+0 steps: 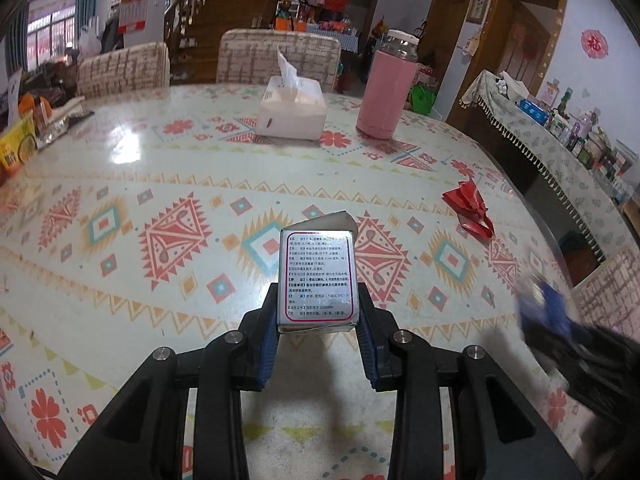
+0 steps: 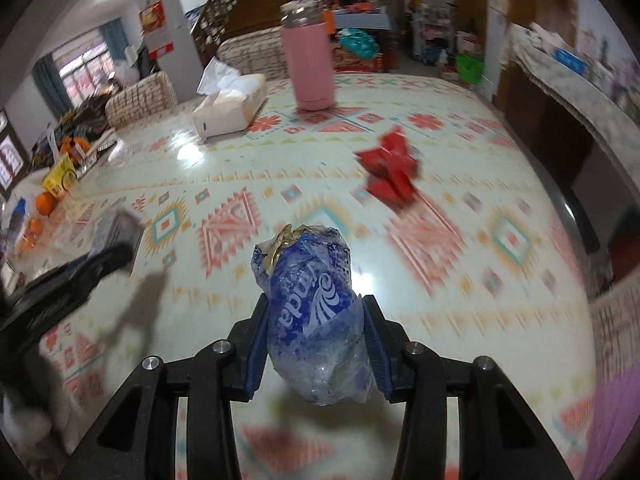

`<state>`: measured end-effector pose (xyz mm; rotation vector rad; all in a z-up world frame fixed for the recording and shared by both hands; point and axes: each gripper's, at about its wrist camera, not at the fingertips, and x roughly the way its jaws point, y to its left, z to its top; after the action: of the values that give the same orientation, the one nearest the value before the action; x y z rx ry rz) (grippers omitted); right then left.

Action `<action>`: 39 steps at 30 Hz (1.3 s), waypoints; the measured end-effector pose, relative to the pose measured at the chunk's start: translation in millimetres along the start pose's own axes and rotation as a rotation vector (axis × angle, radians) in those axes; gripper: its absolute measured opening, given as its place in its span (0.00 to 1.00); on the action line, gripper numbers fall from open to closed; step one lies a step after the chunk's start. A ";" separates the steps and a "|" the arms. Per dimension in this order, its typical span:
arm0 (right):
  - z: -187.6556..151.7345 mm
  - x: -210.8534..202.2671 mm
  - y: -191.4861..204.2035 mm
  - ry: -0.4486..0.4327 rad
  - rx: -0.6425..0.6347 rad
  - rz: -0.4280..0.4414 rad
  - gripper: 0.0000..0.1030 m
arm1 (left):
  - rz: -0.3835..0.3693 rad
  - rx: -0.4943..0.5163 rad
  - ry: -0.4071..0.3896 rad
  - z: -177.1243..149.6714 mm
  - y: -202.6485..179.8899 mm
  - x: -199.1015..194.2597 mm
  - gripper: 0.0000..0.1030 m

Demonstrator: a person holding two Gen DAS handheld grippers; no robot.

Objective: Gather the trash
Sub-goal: 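Carry the white box and blue bag over the purple basket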

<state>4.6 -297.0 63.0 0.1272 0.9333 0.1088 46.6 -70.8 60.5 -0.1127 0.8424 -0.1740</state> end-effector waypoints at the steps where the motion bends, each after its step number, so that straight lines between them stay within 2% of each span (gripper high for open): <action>1: -9.4 -8.8 -3.7 -0.006 0.013 -0.005 0.46 | 0.004 0.003 -0.004 -0.8 -1.4 -0.9 0.32; 6: -51.9 -50.6 -30.2 -0.033 0.100 -0.033 0.47 | 0.030 0.031 -0.025 -4.7 -9.5 -4.1 0.32; 11: -80.3 -84.6 -58.7 -0.070 0.189 -0.060 0.47 | 0.050 0.061 -0.041 -8.3 -17.8 -5.2 0.32; 18: -117.5 -129.0 -80.2 -0.148 0.244 -0.115 0.47 | 0.078 0.104 -0.052 -14.8 -28.2 -2.8 0.32; 28: -162.3 -160.4 -127.1 -0.216 0.384 -0.089 0.47 | 0.125 0.152 -0.081 -19.6 -43.8 -6.9 0.32; 34: -176.8 -168.1 -148.9 -0.241 0.420 -0.071 0.47 | 0.055 0.158 -0.072 -29.8 -60.2 -34.1 0.32; 39: -186.5 -166.8 -156.1 -0.245 0.435 -0.038 0.47 | -0.026 0.209 -0.056 -43.5 -96.1 -59.2 0.32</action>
<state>-238.3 -464.3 61.2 0.5142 0.7027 -0.1448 -35.1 -154.5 91.2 0.0673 0.7623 -0.2812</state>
